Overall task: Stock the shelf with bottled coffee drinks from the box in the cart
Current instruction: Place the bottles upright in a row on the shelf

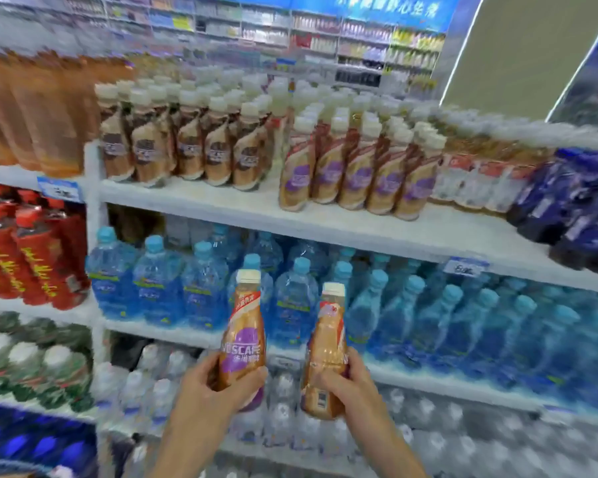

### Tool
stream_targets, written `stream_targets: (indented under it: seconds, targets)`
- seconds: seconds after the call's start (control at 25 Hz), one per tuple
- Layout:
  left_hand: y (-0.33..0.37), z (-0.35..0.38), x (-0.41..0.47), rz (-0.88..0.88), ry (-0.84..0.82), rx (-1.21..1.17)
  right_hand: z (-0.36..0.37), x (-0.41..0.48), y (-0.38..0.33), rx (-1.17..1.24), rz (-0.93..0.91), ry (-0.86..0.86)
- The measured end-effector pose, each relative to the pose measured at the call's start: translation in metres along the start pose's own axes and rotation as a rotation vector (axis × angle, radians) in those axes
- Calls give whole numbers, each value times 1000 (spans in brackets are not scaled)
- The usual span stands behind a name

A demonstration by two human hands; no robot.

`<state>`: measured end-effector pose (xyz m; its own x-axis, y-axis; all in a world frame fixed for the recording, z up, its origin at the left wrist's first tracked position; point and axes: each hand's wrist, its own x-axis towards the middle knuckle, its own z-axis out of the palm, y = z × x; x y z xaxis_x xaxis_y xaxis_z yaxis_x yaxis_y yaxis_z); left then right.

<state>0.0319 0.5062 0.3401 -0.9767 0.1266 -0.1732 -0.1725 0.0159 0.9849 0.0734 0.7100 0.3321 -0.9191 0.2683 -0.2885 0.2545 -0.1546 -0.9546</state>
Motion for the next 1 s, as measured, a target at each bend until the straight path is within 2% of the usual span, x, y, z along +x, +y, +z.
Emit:
stream_targets:
  seconds: [0.24, 0.4, 0.48, 0.64, 1.0]
  targets:
    - [51, 123, 31, 132, -78, -7, -114, 29, -69, -19, -130, 29]
    - [102, 177, 65, 267, -133, 10, -148, 61, -128, -36, -257, 61]
    - [127, 198, 90, 376, -106, 41, -158, 83, -156, -44, -347, 99]
    - [154, 225, 140, 512, -98, 144, -166, 121, -187, -134, -502, 190]
    - [133, 239, 192, 494, -144, 266, -170, 157, -179, -230, -503, 238]
